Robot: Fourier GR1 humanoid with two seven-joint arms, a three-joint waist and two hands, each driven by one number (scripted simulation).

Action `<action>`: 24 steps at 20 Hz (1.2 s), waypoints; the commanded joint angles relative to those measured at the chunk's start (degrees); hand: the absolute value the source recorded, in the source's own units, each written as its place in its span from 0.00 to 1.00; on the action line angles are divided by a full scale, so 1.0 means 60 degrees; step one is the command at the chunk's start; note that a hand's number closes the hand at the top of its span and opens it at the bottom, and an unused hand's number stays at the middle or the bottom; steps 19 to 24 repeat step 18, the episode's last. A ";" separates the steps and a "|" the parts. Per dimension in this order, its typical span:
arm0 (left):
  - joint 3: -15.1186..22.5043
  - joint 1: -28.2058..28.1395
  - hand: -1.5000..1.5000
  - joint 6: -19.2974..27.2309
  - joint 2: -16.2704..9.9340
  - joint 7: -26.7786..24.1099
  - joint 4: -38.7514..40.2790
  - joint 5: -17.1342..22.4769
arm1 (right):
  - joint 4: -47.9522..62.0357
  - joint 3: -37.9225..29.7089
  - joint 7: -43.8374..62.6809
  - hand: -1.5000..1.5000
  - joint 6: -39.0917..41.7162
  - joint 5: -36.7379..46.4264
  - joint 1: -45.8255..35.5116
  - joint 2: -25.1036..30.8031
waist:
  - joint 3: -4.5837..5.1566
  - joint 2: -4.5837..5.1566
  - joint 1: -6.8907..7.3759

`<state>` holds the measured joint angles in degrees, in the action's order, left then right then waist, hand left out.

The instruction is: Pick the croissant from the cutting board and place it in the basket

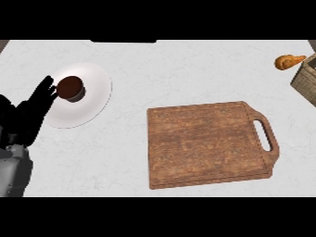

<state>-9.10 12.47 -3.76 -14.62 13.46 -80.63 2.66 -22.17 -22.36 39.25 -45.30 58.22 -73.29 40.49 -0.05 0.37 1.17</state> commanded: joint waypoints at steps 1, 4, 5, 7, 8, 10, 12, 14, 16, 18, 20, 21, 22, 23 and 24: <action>-0.0091 -0.0053 0.50 0.0014 -0.0015 -0.0102 0.0072 0.0012 | -0.0717 -0.0517 0.0354 0.00 -0.1473 -0.0419 0.0209 -0.0065 | 0.0005 -0.0053 -0.0138; -0.0414 -0.0130 0.50 -0.0016 -0.0180 -0.0301 0.0389 0.0122 | -0.1504 -0.0967 0.0250 0.00 -0.1384 -0.0951 0.0541 0.0294 | 0.0012 -0.0130 -0.0368; -0.0425 -0.0433 0.50 -0.0239 -0.0346 -0.0180 -0.0043 0.0232 | -0.1716 -0.1301 -0.0080 0.00 -0.1419 -0.1372 0.0958 0.0463 | 0.0000 -0.0142 -0.0310; -0.0429 -0.0522 0.50 -0.0133 -0.0256 -0.0091 0.0098 0.0192 | -0.2753 -0.1324 -0.0145 0.00 -0.0628 -0.1754 0.1498 0.0538 | 0.0008 -0.0248 -0.0582; -0.0237 -0.0625 0.50 0.0105 0.0071 -0.0130 -0.0235 0.0092 | -0.3159 -0.1177 0.0398 0.00 0.0053 -0.1710 0.1531 0.0556 | 0.0016 -0.0259 -0.0562; -0.0449 -0.0687 0.50 0.0023 -0.0140 -0.0425 0.0382 0.0034 | -0.3975 -0.1378 0.0293 0.00 0.0729 -0.2343 0.1969 0.0575 | 0.0024 -0.0347 -0.0917; -0.0624 -0.0632 0.50 -0.0113 -0.0404 -0.0139 0.0059 0.0212 | -0.4758 -0.1454 0.0329 0.00 0.1612 -0.2805 0.2966 0.0656 | 0.0012 -0.0306 -0.0816; -0.0494 -0.0593 0.50 0.0364 -0.0151 -0.0030 -0.0122 -0.0059 | -0.5401 -0.1630 0.0276 0.00 0.2281 -0.3255 0.3684 0.0781 | 0.0005 -0.0383 -0.1071; -0.0659 -0.0645 0.50 -0.0013 -0.0283 -0.0046 0.0042 0.0276 | -0.6542 -0.1704 0.0670 0.00 0.2749 -0.3643 0.4257 0.0528 | 0.0018 -0.0355 -0.1030; -0.0473 -0.1100 0.50 0.0082 -0.0092 0.0009 -0.0523 0.0187 | -0.7371 -0.2017 0.0583 0.00 0.3419 -0.4149 0.5307 0.0662 | 0.0006 -0.0361 -0.0963; -0.0473 -0.1100 0.50 0.0082 -0.0092 0.0009 -0.0523 0.0187 | -0.7371 -0.2017 0.0583 0.00 0.3419 -0.4149 0.5307 0.0662 | 0.0006 -0.0361 -0.0963; -0.0473 -0.1100 0.50 0.0082 -0.0092 0.0009 -0.0523 0.0187 | -0.7371 -0.2017 0.0583 0.00 0.3419 -0.4149 0.5307 0.0662 | 0.0006 -0.0361 -0.0963; -0.0473 -0.1100 0.50 0.0082 -0.0092 0.0009 -0.0523 0.0187 | -0.7371 -0.2017 0.0583 0.00 0.3419 -0.4149 0.5307 0.0662 | 0.0006 -0.0361 -0.0963; -0.0473 -0.1100 0.50 0.0082 -0.0092 0.0009 -0.0523 0.0187 | -0.7371 -0.2017 0.0583 0.00 0.3419 -0.4149 0.5307 0.0662 | 0.0006 -0.0361 -0.0963; -0.0473 -0.1100 0.50 0.0082 -0.0092 0.0009 -0.0523 0.0187 | -0.7371 -0.2017 0.0583 0.00 0.3419 -0.4149 0.5307 0.0662 | 0.0006 -0.0361 -0.0963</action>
